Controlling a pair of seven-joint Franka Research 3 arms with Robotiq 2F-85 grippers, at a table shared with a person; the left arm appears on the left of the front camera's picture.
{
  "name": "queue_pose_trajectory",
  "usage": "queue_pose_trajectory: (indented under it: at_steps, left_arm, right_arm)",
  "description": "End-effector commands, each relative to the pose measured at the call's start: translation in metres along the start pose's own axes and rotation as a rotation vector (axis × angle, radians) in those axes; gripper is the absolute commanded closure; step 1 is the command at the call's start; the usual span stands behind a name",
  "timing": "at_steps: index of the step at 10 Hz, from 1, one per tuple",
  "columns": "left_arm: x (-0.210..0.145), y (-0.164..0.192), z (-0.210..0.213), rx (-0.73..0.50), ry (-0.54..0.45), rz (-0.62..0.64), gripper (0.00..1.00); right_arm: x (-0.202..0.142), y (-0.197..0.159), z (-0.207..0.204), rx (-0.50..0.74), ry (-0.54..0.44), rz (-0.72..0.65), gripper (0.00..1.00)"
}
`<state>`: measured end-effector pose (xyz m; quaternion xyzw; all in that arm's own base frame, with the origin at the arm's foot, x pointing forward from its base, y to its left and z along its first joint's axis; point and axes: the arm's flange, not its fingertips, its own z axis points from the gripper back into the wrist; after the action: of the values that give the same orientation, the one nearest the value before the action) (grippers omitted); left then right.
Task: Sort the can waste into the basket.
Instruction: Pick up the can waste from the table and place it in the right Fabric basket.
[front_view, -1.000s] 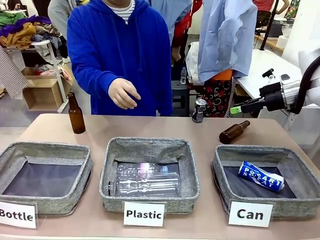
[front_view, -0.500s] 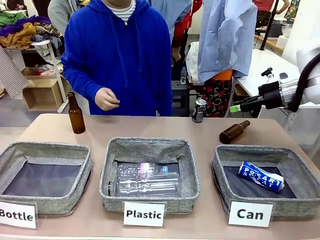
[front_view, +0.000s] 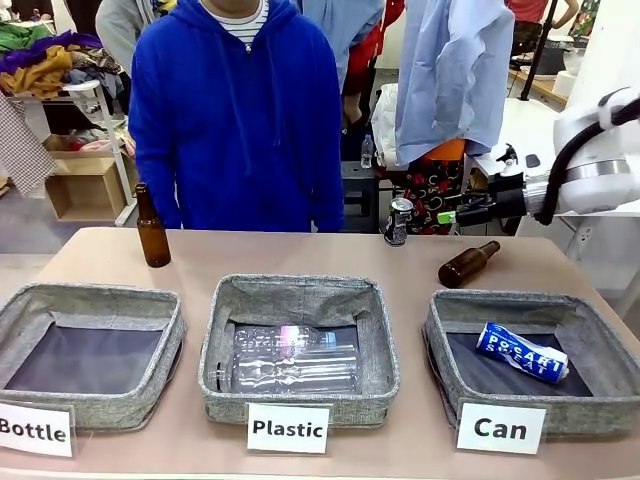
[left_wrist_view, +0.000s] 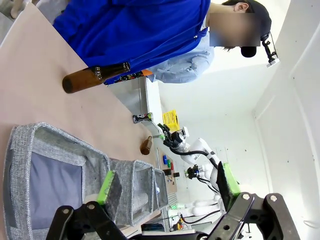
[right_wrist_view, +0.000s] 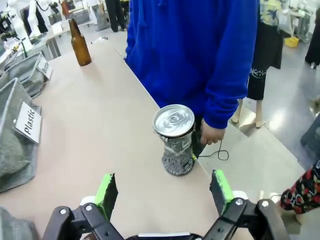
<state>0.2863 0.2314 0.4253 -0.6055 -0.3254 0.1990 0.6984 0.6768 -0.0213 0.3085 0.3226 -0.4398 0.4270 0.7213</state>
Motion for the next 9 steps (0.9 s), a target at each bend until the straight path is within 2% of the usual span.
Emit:
queue_pose_trajectory:
  at_steps: [1, 6, 9]
  left_arm:
    - [-0.002, -0.002, 0.001, -0.010, 0.003, -0.011, 0.00]
    - [-0.002, -0.002, 0.001, -0.010, 0.003, -0.011, 0.00]
    - [-0.002, -0.002, 0.001, -0.010, 0.003, -0.011, 0.00]
  right_arm:
    - [-0.004, -0.020, -0.025, 0.005, -0.053, 0.063, 0.00]
    - [-0.030, -0.045, -0.091, 0.061, -0.086, 0.044, 0.00]
    - [-0.035, -0.047, -0.110, 0.107, -0.071, 0.008, 0.00]
